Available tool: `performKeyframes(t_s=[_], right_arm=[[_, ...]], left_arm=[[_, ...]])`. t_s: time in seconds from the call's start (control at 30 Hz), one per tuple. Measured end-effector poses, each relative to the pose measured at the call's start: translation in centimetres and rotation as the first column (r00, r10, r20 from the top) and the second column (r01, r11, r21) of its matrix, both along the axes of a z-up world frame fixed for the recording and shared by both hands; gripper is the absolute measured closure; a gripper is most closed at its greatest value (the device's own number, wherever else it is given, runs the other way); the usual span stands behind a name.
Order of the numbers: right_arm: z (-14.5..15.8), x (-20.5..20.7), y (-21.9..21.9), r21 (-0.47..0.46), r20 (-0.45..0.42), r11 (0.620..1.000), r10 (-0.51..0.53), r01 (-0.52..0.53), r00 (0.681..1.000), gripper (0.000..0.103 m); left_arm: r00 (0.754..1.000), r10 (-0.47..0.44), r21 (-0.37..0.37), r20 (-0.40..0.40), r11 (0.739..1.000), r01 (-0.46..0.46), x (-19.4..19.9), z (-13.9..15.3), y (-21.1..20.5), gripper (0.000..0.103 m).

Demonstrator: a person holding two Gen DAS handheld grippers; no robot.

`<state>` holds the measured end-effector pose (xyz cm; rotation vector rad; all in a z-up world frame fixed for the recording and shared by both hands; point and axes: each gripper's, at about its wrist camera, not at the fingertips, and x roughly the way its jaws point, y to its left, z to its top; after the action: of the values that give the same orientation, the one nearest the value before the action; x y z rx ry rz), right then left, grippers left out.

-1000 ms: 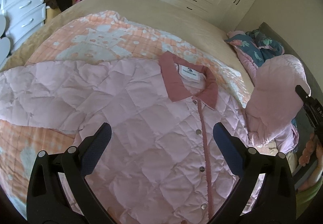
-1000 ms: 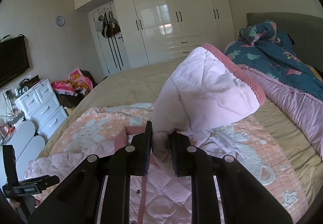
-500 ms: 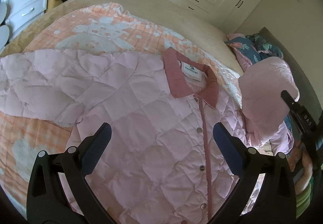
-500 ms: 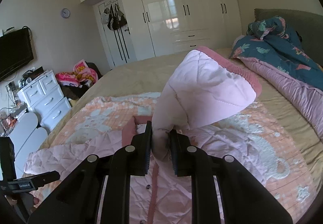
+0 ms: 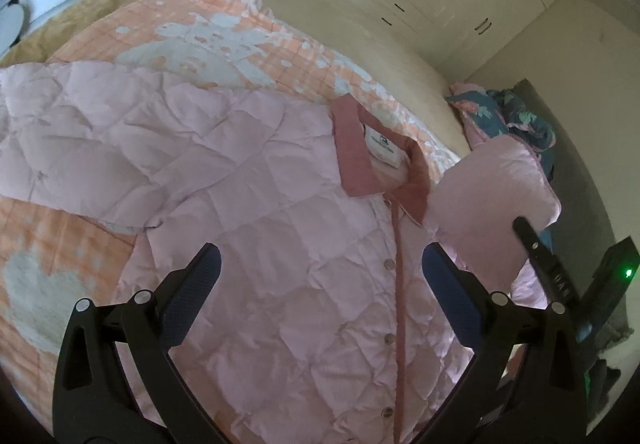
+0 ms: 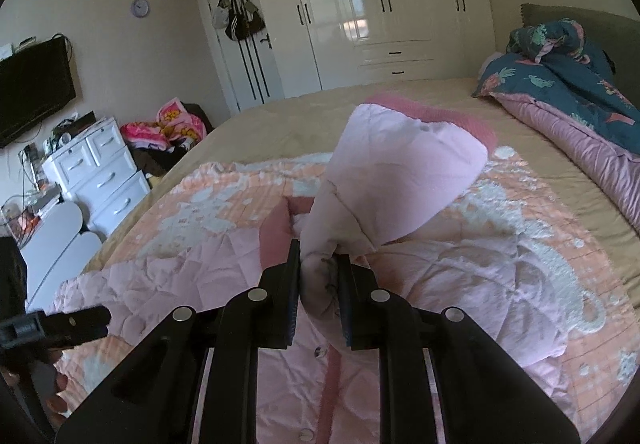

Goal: Fold large clothes
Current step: 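Lay the sleeve across the jacket front and open the right gripper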

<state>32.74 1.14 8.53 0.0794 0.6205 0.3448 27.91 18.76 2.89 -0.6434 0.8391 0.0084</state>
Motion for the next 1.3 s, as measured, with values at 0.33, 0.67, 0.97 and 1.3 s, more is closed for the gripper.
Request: performKeyframes(t_s=[0.33, 0.67, 0.97, 1.3], right_arm=[[-4.6, -1.1, 3.3, -0.046, -0.062, 0.995, 0.084, -0.087, 0.995, 0.083], [-7.8, -2.7, 5.6, -0.037, -0.161, 0.984, 0.169, -0.177, 0.972, 0.068], [-9.5, -4.2, 6.1, 0.014, -0.268, 0.979, 0.199, -0.203, 0.943, 0.045], [-6.7, -5.2, 3.4, 0.094, -0.257, 0.981, 0.189, -0.170, 0.948, 0.026]], left_arm=[[1.000, 0.026, -0.030, -0.003, 0.999, -0.026, -0.5, -0.3, 0.9, 0.009], [1.000, 0.025, -0.039, -0.018, 0.999, -0.026, -0.5, -0.6, 0.3, 0.009], [0.999, 0.014, -0.072, -0.045, 0.997, -0.017, -0.4, -1.2, -0.3, 0.009], [0.998, -0.001, -0.097, -0.056, 0.995, -0.004, -0.2, -1.4, -1.1, 0.009]])
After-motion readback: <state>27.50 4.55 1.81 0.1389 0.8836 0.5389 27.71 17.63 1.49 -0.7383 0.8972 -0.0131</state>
